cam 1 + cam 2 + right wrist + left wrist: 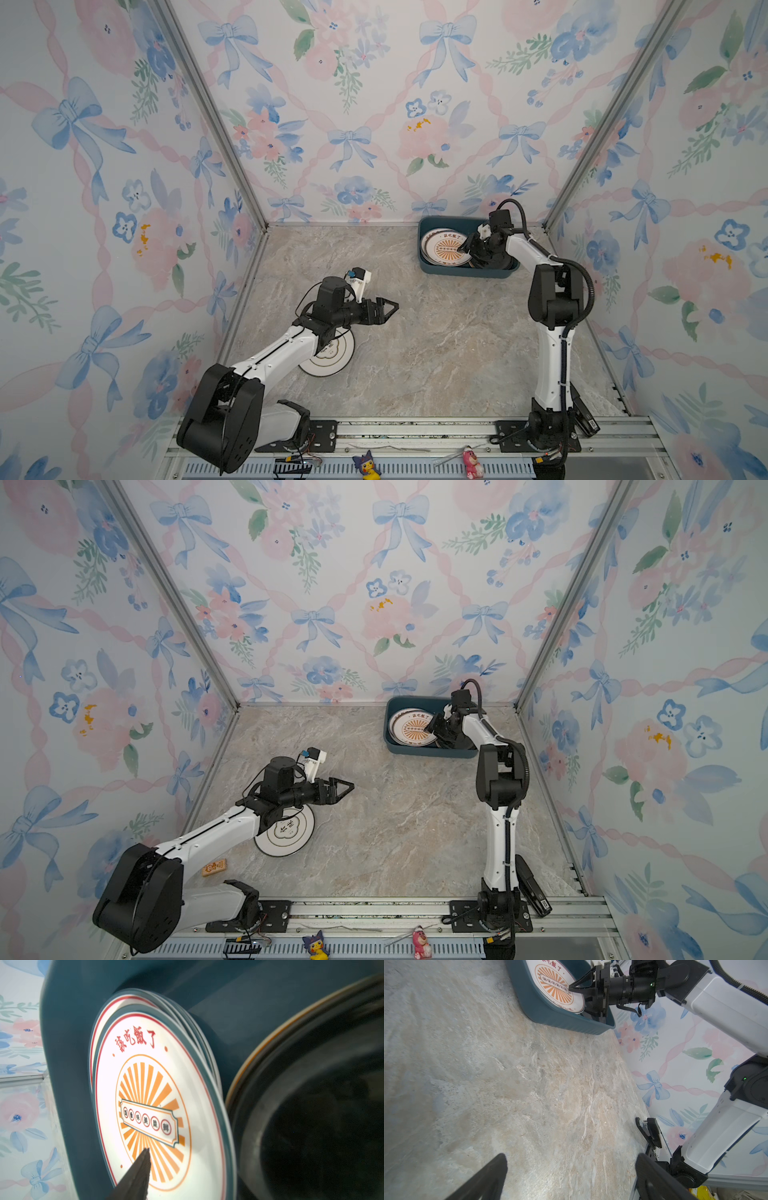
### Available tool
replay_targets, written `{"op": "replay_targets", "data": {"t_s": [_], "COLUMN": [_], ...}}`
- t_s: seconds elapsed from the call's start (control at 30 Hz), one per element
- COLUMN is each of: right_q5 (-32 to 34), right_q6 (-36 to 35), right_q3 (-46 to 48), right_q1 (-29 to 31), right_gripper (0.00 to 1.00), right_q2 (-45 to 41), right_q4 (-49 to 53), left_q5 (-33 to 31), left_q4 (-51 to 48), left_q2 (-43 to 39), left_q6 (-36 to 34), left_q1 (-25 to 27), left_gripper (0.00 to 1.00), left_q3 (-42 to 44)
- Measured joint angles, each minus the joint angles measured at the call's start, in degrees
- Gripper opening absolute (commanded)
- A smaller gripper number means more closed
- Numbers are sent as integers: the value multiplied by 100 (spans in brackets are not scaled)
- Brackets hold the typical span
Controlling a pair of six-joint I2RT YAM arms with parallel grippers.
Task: Place the plates into the plastic bin on the countertop
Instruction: 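Lower the sunburst plate against the stacked plates and open the right gripper, then lift the right gripper out of the bin and swing it toward the white plate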
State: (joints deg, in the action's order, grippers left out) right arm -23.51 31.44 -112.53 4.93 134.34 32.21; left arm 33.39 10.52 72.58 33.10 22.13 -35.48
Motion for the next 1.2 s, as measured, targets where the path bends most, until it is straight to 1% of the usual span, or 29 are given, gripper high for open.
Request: {"op": "replay_targets", "data": {"t_s": [0.33, 0.63, 0.77, 0.93, 1.03, 1.2], "right_q5": [739, 2199, 2802, 3331, 3523, 3598], "right_q6": [-278, -1019, -1311, -1547, -1631, -1690], "right_q3": [-953, -1604, -1615, -1613, -1580, -1305], "right_q1": [240, 660, 758, 785, 782, 776], "right_gripper": [59, 62, 63, 66, 67, 67], "right_q2": [385, 435, 435, 433, 407, 166], "right_q4": [918, 1742, 1941, 2100, 2105, 2041], "left_q5": [-83, -195, -212, -247, -262, -278], "left_q4": [-151, -319, -361, -444, -446, -448], "left_q2": [-55, -284, -289, -343, -367, -376], "left_q6": [-20, -98, -101, -101, -101, -101], "left_q1": [-4, -48, -48, -48, -48, -48], "left_gripper": [98, 98, 98, 98, 98, 98], "left_q3": [-11, -85, -85, -85, -85, -85]}}
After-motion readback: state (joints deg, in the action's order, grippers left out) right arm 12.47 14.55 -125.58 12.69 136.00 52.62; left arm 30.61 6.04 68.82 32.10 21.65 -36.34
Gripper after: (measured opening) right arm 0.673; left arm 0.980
